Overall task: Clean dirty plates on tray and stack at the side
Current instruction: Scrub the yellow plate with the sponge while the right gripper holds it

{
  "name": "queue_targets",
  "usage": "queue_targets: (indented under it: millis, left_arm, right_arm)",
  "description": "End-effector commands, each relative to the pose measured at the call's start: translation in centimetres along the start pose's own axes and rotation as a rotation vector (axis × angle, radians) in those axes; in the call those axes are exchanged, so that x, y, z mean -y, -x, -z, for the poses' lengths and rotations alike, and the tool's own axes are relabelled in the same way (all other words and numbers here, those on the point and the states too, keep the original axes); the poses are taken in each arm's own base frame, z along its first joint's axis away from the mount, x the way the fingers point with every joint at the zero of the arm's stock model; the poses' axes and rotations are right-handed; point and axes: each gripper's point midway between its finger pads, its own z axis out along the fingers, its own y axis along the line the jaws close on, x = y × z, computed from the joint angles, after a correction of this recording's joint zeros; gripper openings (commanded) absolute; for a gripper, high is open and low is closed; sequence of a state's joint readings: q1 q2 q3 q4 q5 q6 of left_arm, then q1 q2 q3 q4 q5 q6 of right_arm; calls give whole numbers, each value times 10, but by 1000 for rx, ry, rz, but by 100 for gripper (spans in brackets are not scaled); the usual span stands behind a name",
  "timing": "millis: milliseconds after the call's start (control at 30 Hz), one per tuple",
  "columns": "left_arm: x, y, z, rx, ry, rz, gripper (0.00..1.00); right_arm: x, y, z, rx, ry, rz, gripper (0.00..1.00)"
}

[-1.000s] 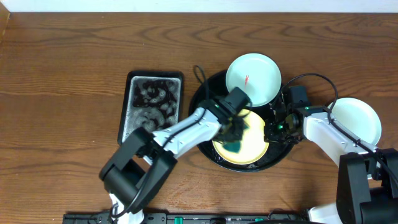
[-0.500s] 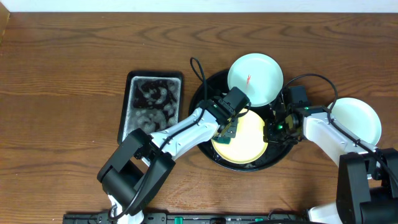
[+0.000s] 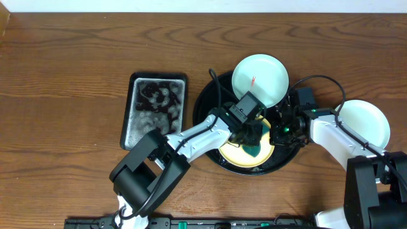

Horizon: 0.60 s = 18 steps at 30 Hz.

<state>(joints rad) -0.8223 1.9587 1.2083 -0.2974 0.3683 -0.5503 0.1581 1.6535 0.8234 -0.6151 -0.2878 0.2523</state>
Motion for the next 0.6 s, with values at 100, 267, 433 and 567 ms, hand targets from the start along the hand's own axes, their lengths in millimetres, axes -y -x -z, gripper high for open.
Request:
queue_targets:
  millis: [100, 267, 433, 567]
  left_arm:
    - [-81, -29, 6, -41, 409, 52, 7]
    - [-125, -13, 41, 61, 722, 6, 7]
    - [-135, 3, 57, 125, 828, -54, 7]
    - [-126, 17, 63, 150, 834, -96, 7]
  right_arm:
    - [25, -7, -7, -18, -112, -23, 1]
    - [25, -8, -7, -19, -112, -23, 1]
    - [25, -8, -7, -19, -112, -23, 1]
    - [25, -8, -7, -19, -112, -24, 1]
